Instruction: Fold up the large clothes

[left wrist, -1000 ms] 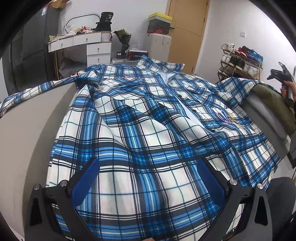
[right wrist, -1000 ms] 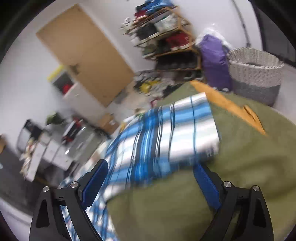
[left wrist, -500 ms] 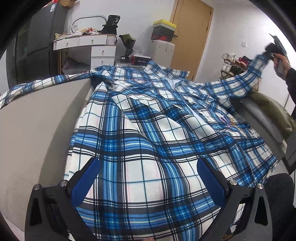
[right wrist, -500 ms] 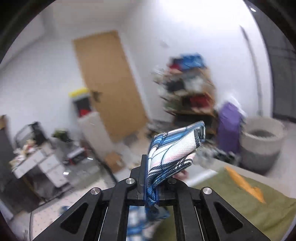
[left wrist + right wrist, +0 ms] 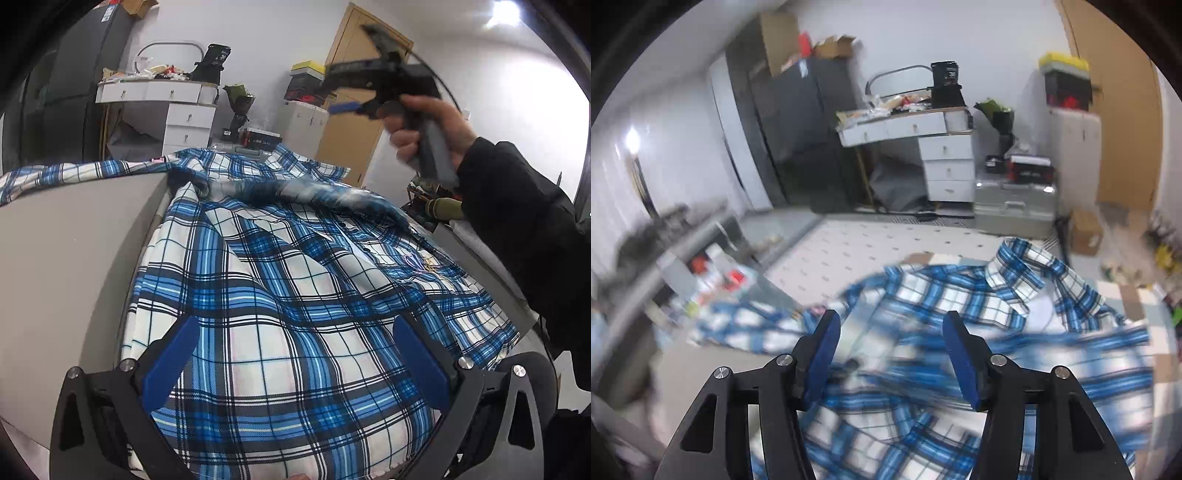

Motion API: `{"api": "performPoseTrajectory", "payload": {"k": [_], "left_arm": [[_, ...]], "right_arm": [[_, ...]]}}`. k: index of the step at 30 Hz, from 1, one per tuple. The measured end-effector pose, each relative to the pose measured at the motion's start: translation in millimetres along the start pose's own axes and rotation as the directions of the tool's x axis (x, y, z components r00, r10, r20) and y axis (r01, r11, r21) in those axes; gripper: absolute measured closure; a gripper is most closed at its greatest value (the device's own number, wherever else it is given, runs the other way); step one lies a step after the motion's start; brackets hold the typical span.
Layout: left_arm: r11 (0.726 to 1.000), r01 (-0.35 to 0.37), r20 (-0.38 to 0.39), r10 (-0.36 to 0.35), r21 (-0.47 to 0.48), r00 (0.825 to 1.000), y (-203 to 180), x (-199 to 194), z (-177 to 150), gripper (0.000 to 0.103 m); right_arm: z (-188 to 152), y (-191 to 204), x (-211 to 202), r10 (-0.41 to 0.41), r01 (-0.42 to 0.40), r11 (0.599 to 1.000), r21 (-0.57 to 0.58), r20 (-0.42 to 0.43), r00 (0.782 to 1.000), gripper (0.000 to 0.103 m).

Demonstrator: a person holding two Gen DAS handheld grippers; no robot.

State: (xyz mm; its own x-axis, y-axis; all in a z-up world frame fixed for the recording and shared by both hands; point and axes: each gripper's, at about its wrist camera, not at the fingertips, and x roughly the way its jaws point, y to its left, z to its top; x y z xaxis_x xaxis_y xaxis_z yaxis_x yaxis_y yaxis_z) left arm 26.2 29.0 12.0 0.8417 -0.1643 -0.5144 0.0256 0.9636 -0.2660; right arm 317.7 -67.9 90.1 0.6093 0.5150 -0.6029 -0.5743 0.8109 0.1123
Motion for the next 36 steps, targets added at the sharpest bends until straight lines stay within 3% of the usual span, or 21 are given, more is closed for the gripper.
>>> {"api": "performPoseTrajectory", "payload": {"k": [4,8,11,16,21,23,26,29,32,35,36], "left_arm": [[1.000,-0.010,-0.004,0.010,-0.005,1.000,4.9,0.8,-1.4,0.001],[1.000,-0.013,-0.011,0.013,-0.027,1.000,11.2,2.0,-2.0,0.001],[0.999,-0.010,-0.011,0.010,-0.034,1.000,11.6,2.2,-2.4,0.001],[0.995,0.023,-0.007,-0.024,-0.100,1.000,14.2,0.7,4.0,0.001],[0.986,-0.113,0.058,0.120,-0.120,0.991,12.1,-12.9,43.9,0.001],[0.980,-0.160,0.047,0.166,-0.123,0.985,11.6,-10.3,59.0,0.001],[0.971,-0.232,0.011,0.233,-0.058,0.972,6.6,6.6,76.4,0.001],[0.959,-0.275,0.000,0.276,-0.066,0.961,13.6,15.9,87.8,0.001],[0.932,-0.310,0.005,0.316,-0.187,0.949,45.8,9.4,100.0,0.001],[0.858,-0.385,0.006,0.411,-0.339,0.911,90.5,-4.6,110.6,0.001],[0.818,-0.420,-0.003,0.455,-0.394,0.890,109.3,-9.9,113.2,0.001]], "right_arm": [[-26.1,-33.2,7.9,-0.096,0.103,0.986,0.132,-0.062,0.993,0.046],[-53.4,-81.0,-29.5,-0.130,0.129,0.952,0.277,-0.015,0.991,0.044],[-79.0,-107.2,-71.3,-0.146,0.115,0.917,0.382,0.054,0.988,0.026],[-117.1,-121.7,-99.4,-0.166,0.123,0.893,0.432,0.062,0.984,0.018],[-128.6,-123.7,-120.6,-0.173,0.135,0.901,0.412,0.055,0.983,0.011],[-137.2,-121.8,-130.4,-0.167,0.120,0.899,0.422,0.076,0.983,0.000],[-152.3,-124.2,-132.1,-0.150,0.118,0.892,0.436,0.038,0.988,0.000],[-168.2,-128.0,-126.5,-0.165,0.160,0.872,0.463,-0.029,0.986,0.000],[-180.2,-126.9,-120.8,-0.166,0.189,0.871,0.453,-0.089,0.982,0.000],[-186.3,-122.3,-123.1,-0.127,0.156,0.878,0.452,-0.094,0.987,0.000],[-186.8,-121.1,-125.2,-0.114,0.140,0.881,0.453,-0.085,0.990,0.000]]}}
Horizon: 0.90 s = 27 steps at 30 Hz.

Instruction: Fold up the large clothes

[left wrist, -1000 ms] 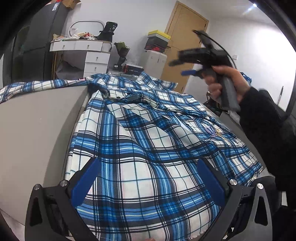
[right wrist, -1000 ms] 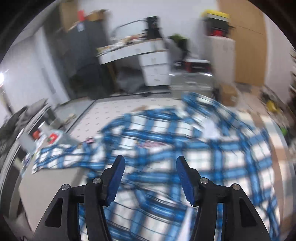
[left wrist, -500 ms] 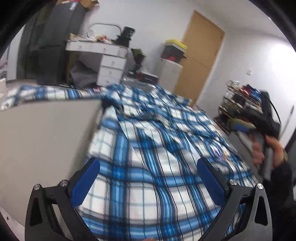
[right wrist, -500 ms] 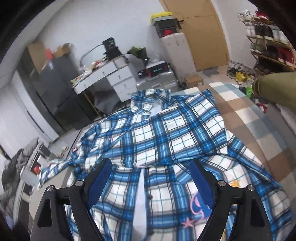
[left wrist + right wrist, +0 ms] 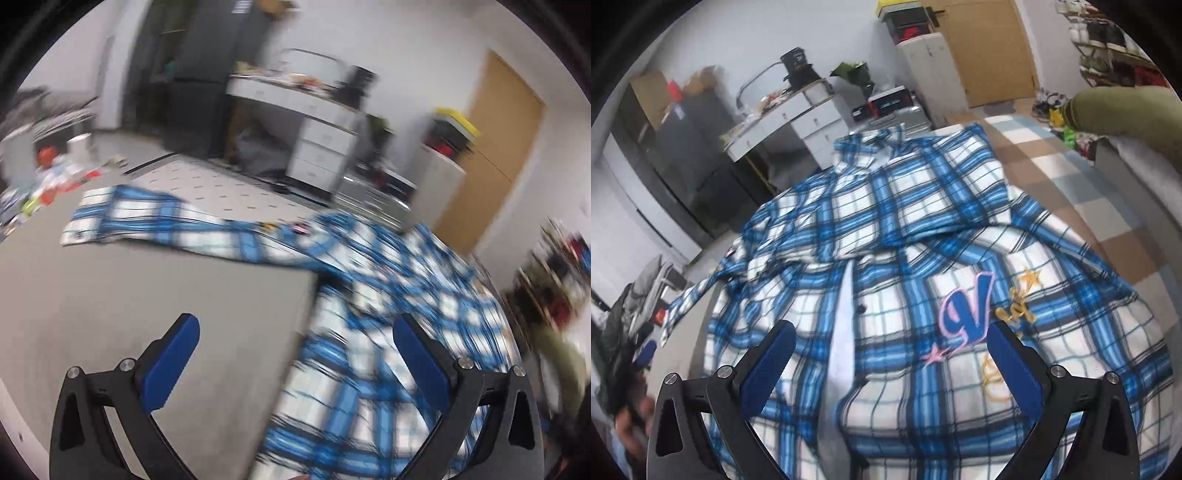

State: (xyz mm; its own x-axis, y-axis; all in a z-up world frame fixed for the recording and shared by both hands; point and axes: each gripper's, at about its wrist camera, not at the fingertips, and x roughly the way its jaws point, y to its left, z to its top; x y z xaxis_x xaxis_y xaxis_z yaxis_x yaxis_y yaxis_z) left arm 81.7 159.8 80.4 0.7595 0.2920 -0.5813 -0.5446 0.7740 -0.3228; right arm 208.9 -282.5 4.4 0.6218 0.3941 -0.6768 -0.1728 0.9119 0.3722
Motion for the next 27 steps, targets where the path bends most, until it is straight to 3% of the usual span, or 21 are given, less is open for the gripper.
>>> {"api": "performPoseTrajectory", "payload": {"k": [4,11,13,16,19,26,27], "left_arm": [[0.973,-0.133,-0.027,0.131,-0.189,0.991,59.9,17.6,26.4,0.001],[0.931,-0.052,-0.106,0.015,-0.362,0.994,111.9,51.2,42.1,0.008],[0.910,-0.038,-0.137,-0.021,-0.413,0.990,118.6,65.3,43.6,0.020],[0.893,-0.032,-0.157,-0.043,-0.448,0.987,121.2,74.8,43.9,0.021],[0.889,-0.057,-0.159,-0.019,-0.455,0.987,121.5,85.5,48.3,0.023],[0.893,-0.153,-0.136,0.104,-0.423,0.985,120.8,97.3,66.2,0.023],[0.895,-0.172,-0.133,0.128,-0.411,0.983,121.1,99.9,68.1,0.032]], "right_arm": [[1.0,1.9,-6.1,0.039,-0.039,0.999,0.003,0.010,0.999,0.000],[0.8,7.7,-7.0,0.066,-0.066,0.998,-0.001,0.013,0.998,0.000],[0.6,9.6,-5.4,0.065,-0.065,0.998,-0.004,0.008,0.998,0.000],[-1.1,12.4,-2.1,0.057,-0.057,0.998,-0.013,0.000,0.998,0.000],[-1.8,12.9,1.0,0.049,-0.049,0.999,-0.015,-0.007,0.999,0.000],[-2.6,12.6,4.6,0.042,-0.042,0.999,-0.013,-0.016,0.999,0.000],[-2.4,13.4,4.8,0.042,-0.042,0.999,-0.014,-0.017,0.999,0.000]]}}
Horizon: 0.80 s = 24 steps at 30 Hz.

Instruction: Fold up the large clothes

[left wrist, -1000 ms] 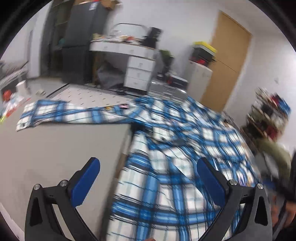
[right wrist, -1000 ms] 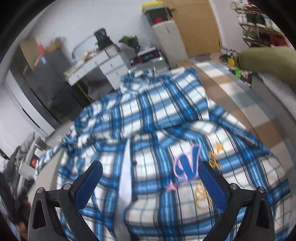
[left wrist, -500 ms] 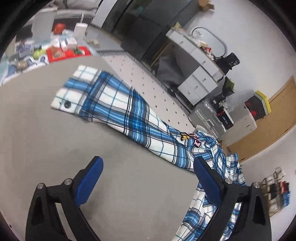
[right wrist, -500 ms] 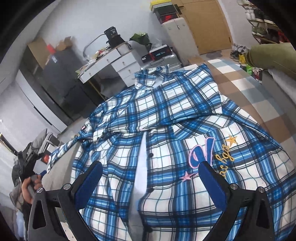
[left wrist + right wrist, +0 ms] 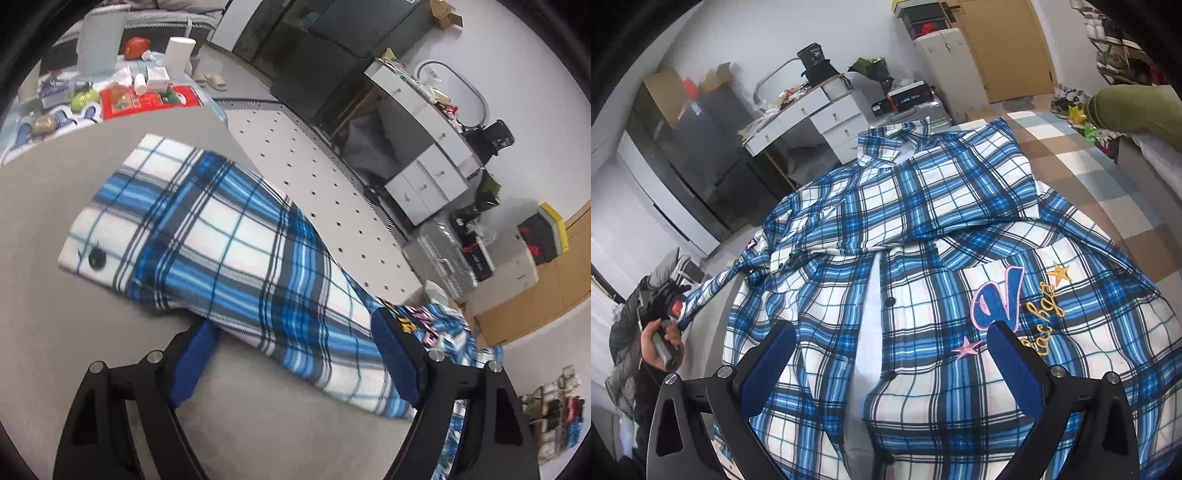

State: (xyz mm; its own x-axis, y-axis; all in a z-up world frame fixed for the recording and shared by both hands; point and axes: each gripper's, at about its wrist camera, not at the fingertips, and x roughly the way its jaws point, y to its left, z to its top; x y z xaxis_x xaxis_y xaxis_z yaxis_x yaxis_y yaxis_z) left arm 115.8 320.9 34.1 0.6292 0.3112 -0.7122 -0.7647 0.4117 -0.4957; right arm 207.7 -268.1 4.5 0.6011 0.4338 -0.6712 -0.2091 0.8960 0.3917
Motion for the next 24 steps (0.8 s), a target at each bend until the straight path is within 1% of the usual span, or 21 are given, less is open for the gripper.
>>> {"api": "performPoseTrajectory", "payload": {"k": [1,2,3,4,5,7,9,12,13,15,16,17,18,19,20,21,22,23,24], "left_arm": [[0.999,-0.034,0.014,0.034,0.011,0.999,-1.7,1.9,0.8,0.050],[0.997,-0.067,0.028,0.067,0.022,0.997,-3.4,4.1,0.8,0.063],[0.995,-0.096,0.026,0.096,0.032,0.995,-4.6,7.9,0.9,0.090],[0.993,-0.107,0.018,0.107,0.039,0.994,-5.1,11.8,1.9,0.101],[0.993,-0.111,0.020,0.110,0.046,0.994,-5.4,12.6,1.5,0.101],[0.989,-0.127,0.065,0.122,0.079,0.990,-10.5,6.4,-0.1,0.102],[0.982,-0.135,0.123,0.119,0.132,0.985,-22.5,-5.8,-1.5,0.102],[0.967,-0.109,0.209,0.060,0.231,0.976,-61.8,-30.6,-4.2,0.102],[0.953,-0.088,0.240,0.017,0.288,0.971,-86.2,-43.3,-8.8,0.102],[0.919,-0.046,0.278,-0.071,0.392,0.958,-131.7,-63.1,-21.7,0.102],[0.889,-0.011,0.287,-0.136,0.458,0.948,-161.1,-75.7,-33.4,0.102],[0.861,0.014,0.285,-0.183,0.508,0.941,-184.0,-84.0,-43.4,0.102],[0.820,0.053,0.272,-0.249,0.570,0.930,-215.4,-94.8,-60.1,0.102],[0.769,0.110,0.236,-0.325,0.630,0.916,-246.1,-105.3,-80.4,0.102],[0.724,0.158,0.194,-0.377,0.671,0.906,-267.1,-112.0,-96.4,0.102],[0.656,0.229,0.115,-0.437,0.719,0.892,-294.7,-119.3,-121.7,0.102],[0.578,0.317,0.007,-0.488,0.752,0.873,-318.8,-124.3,-148.5,0.097],[0.512,0.391,-0.086,-0.520,0.765,0.850,-332.6,-126.9,-168.0,0.091],[0.418,0.500,-0.222,-0.556,0.759,0.801,-346.3,-128.6,-194.5,0.070]], "right_arm": [[0.0,0.8,0.5,-0.001,0.001,1.000,-0.001,-0.001,1.000,0.000],[-0.1,1.5,1.4,-0.004,0.004,1.000,-0.003,-0.003,1.000,0.000],[-0.2,1.9,2.2,-0.006,0.006,1.000,-0.004,-0.005,1.000,0.000],[-0.5,2.4,3.1,-0.007,0.007,1.000,-0.005,-0.008,1.000,0.000],[-0.9,3.1,3.9,-0.008,0.008,1.000,-0.007,-0.010,1.000,0.000],[-1.1,4.1,4.9,-0.011,0.010,1.000,-0.013,-0.013,1.000,0.000],[-1.0,3.8,5.1,-0.015,0.015,1.000,-0.013,-0.012,1.000,0.000],[0.0,1.1,3.4,-0.013,0.013,1.000,0.000,-0.006,1.000,0.000],[0.5,0.5,3.0,-0.013,0.013,1.000,0.004,-0.004,1.000,0.000],[1.1,-1.6,1.7,-0.016,0.016,1.000,0.012,0.002,1.000,0.000],[1.4,-2.6,1.3,-0.017,0.017,1.000,0.015,0.004,1.000,0.000],[1.8,-4.1,0.9,-0.019,0.018,1.000,0.021,0.006,1.000,0.000],[2.5,-5.4,0.9,-0.020,0.020,0.999,0.025,0.008,1.000,0.000],[3.1,-7.8,0.6,-0.025,0.024,0.999,0.030,0.010,1.000,0.000],[3.6,-9.8,0.3,-0.030,0.029,0.999,0.037,0.012,0.999,0.000],[4.3,-13.4,-0.3,-0.036,0.035,0.998,0.049,0.015,0.999,0.000],[5.2,-16.3,-1.1,-0.038,0.037,0.998,0.059,0.016,0.999,0.000],[6.3,-21.9,-2.5,-0.041,0.040,0.996,0.076,0.020,0.999,0.000],[7.3,-26.2,-3.4,-0.046,0.044,0.995,0.091,0.023,0.999,0.000]]}}
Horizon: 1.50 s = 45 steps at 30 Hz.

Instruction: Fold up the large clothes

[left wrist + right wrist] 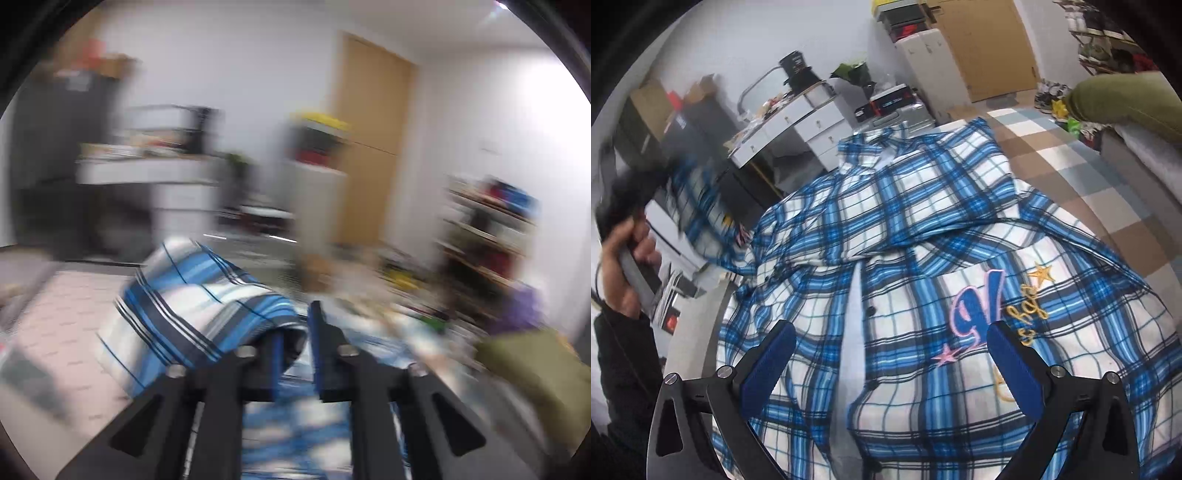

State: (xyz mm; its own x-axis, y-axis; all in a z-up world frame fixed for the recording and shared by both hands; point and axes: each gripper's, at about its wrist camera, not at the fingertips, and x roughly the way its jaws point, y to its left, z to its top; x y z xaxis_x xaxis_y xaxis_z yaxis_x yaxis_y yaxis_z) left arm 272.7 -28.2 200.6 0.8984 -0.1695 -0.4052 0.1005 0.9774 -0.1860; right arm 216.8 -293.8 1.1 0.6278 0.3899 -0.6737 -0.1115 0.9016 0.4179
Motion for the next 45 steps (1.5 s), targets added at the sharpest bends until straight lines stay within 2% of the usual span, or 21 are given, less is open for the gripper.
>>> {"api": "performPoseTrajectory", "payload": {"k": [1,2,3,4,5,9,15,17,20,23,25,26,28,30,32,37,38,41,42,43,45], "left_arm": [[0.991,0.129,-0.053,-0.128,0.015,0.990,-21.6,11.1,-8.3,0.032],[0.967,0.253,-0.129,-0.249,0.017,0.960,-44.8,25.1,-22.9,0.019],[0.953,0.303,-0.185,-0.296,0.010,0.937,-57.5,34.0,-36.2,0.014],[0.940,0.341,-0.255,-0.328,0.009,0.910,-69.5,43.5,-53.8,0.014],[0.932,0.363,-0.285,-0.347,0.006,0.894,-72.6,47.8,-66.0,0.014],[0.943,0.328,-0.341,-0.324,-0.050,0.882,-46.3,49.8,-110.8,0.014],[0.987,0.113,-0.335,-0.146,-0.117,0.931,11.8,44.5,-113.7,0.014],[0.981,0.070,-0.348,-0.131,-0.182,0.928,20.7,48.0,-118.8,0.016],[0.965,0.119,-0.394,-0.206,-0.233,0.896,12.5,66.3,-127.9,0.016],[0.967,0.177,-0.440,-0.242,-0.185,0.865,-9.4,80.1,-138.9,0.021],[0.972,0.182,-0.515,-0.235,-0.152,0.824,-24.6,96.6,-149.5,0.021],[0.967,0.174,-0.534,-0.249,-0.188,0.808,-22.0,99.6,-153.8,0.021],[0.928,0.153,-0.541,-0.325,-0.339,0.776,-10.1,104.7,-163.8,0.021],[0.885,0.177,-0.508,-0.400,-0.431,0.763,-0.5,97.5,-169.7,0.021],[0.872,0.195,-0.485,-0.420,-0.448,0.767,0.8,89.8,-172.3,0.021],[0.815,0.141,-0.512,-0.476,-0.562,0.715,4.7,107.5,-188.0,0.022],[0.809,0.138,-0.506,-0.480,-0.572,0.717,5.2,109.3,-188.7,0.025],[0.808,0.139,-0.474,-0.464,-0.573,0.749,3.5,106.8,-182.1,0.030],[0.805,0.142,-0.448,-0.456,-0.576,0.769,4.3,107.0,-179.0,0.041],[0.812,0.129,-0.431,-0.428,-0.569,0.795,6.1,107.8,-174.8,0.067],[0.838,0.078,-0.433,-0.356,-0.540,0.828,9.8,115.1,-169.8,0.098]], "right_arm": [[1.6,-5.1,-0.9,-0.002,0.002,1.000,0.018,0.005,1.000,0.000],[3.6,-11.3,-2.0,-0.003,0.002,0.999,0.037,0.009,1.000,0.000],[4.9,-16.0,-2.5,-0.005,0.004,0.999,0.053,0.010,1.000,0.000],[6.2,-22.1,-3.5,-0.006,0.005,0.997,0.076,0.013,1.000,0.000],[6.8,-26.9,-4.1,-0.004,0.003,0.995,0.095,0.014,1.000,0.000],[8.5,-46.8,-8.1,0.036,-0.037,0.981,0.190,0.006,0.999,0.000],[8.2,-48.5,-16.2,0.055,-0.057,0.975,0.215,0.017,0.998,0.000],[7.4,-45.8,-14.2,0.065,-0.064,0.976,0.209,0.004,0.998,0.000],[6.2,-43.4,-12.9,0.065,-0.063,0.978,0.201,-0.007,0.998,0.000],[5.4,-43.9,-11.3,0.064,-0.061,0.977,0.204,-0.012,0.998,0.000],[5.3,-45.2,-10.1,0.063,-0.058,0.977,0.207,-0.016,0.998,0.000],[5.3,-45.9,-9.9,0.062,-0.057,0.976,0.209,-0.018,0.998,0.000],[5.5,-46.9,-10.1,0.062,-0.056,0.975,0.213,-0.020,0.998,0.000],[6.0,-47.9,-10.5,0.066,-0.059,0.975,0.216,-0.023,0.998,0.000],[6.3,-47.8,-10.9,0.073,-0.066,0.974,0.218,-0.026,0.997,0.000],[5.4,-41.0,-9.2,0.084,-0.075,0.978,0.197,-0.040,0.996,0.000],[5.0,-40.6,-7.8,0.081,-0.071,0.978,0.194,-0.045,0.996,0.000],[4.3,-41.0,-5.5,0.078,-0.065,0.978,0.200,-0.055,0.995,0.000],[4.1,-41.8,-5.2,0.078,-0.065,0.977,0.203,-0.056,0.995,0.000],[4.0,-42.0,-5.3,0.079,-0.066,0.977,0.204,-0.056,0.995,0.000],[3.9,-41.8,-4.7,0.083,-0.070,0.976,0.205,-0.058,0.995,0.000]]}}
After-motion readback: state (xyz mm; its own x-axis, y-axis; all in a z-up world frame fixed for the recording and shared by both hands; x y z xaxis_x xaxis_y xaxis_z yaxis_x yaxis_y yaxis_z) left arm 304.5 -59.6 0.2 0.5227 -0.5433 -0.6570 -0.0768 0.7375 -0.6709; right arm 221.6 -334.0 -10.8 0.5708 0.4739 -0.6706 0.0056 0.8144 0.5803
